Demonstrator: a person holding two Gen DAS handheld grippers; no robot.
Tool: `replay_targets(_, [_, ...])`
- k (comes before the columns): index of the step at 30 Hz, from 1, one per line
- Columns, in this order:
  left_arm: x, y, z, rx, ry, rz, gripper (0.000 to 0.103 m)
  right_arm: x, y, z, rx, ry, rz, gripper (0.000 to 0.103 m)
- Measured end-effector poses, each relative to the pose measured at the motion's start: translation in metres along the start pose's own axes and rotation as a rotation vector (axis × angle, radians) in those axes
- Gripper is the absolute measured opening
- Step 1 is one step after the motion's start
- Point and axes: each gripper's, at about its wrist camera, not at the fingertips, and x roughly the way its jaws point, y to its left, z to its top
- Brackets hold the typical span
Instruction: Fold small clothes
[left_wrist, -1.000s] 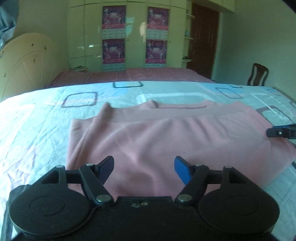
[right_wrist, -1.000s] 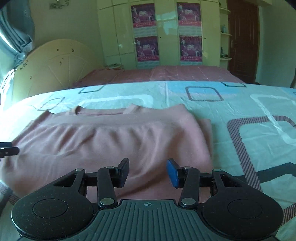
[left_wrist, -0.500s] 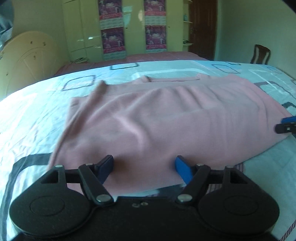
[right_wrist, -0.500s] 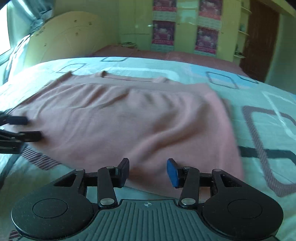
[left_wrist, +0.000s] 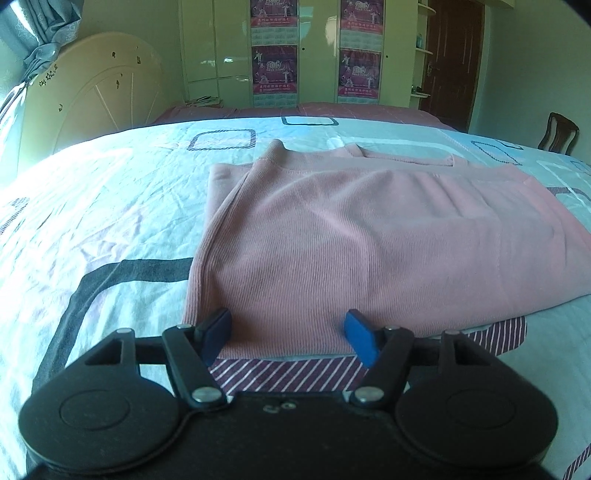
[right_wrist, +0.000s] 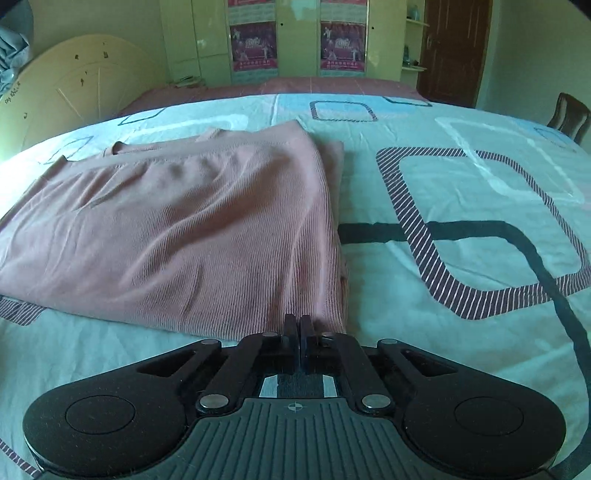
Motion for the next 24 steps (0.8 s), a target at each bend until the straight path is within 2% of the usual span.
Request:
replay_targets(1, [0.001,0.0,-0.001,0.0,0.0,0.0,0.067,0.0,0.001,-0.001,-0.004,-0.004,-0.002,0.002])
replay_targets(3, [0.003,-0.001,-0.002,-0.002,0.0,0.003,0.067,0.012,0.001,-0.006,-0.019,0.059,0.004,0.002])
replay_targets(8, [-0.003,-0.002,0.001,-0.028,0.011,0.019,0.066,-0.002,-0.002,-0.005,0.012,0.009,0.031,0.003])
replay_targets(10, [-0.02,0.0,0.001,-0.066,-0.033,0.03,0.065,-0.009,-0.003,-0.006,0.016,-0.013,0.039,0.003])
replay_targets(13, [-0.043,0.011,-0.005,-0.201,-0.074,-0.023,0.065,-0.018,-0.003,-0.009,0.015,-0.029,0.058,0.003])
replay_targets(14, [-0.046,0.019,-0.01,-0.285,-0.069,-0.063,0.062,-0.021,-0.002,-0.009,0.015,-0.035,0.068,0.003])
replay_targets(17, [-0.036,0.04,-0.024,-0.52,-0.011,-0.166,0.047,-0.027,0.003,-0.008,0.027,-0.053,0.1,0.003])
replay_targets(19, [-0.025,0.052,-0.034,-0.653,0.018,-0.195,0.045,-0.029,0.008,-0.005,0.022,-0.066,0.124,0.003])
replay_targets(22, [-0.014,0.067,-0.042,-0.807,-0.021,-0.245,0.041,-0.029,0.018,0.002,0.028,-0.075,0.173,0.003])
replay_targets(24, [-0.004,0.075,-0.039,-0.852,-0.03,-0.255,0.038,-0.028,0.024,0.009,0.041,-0.079,0.224,0.002])
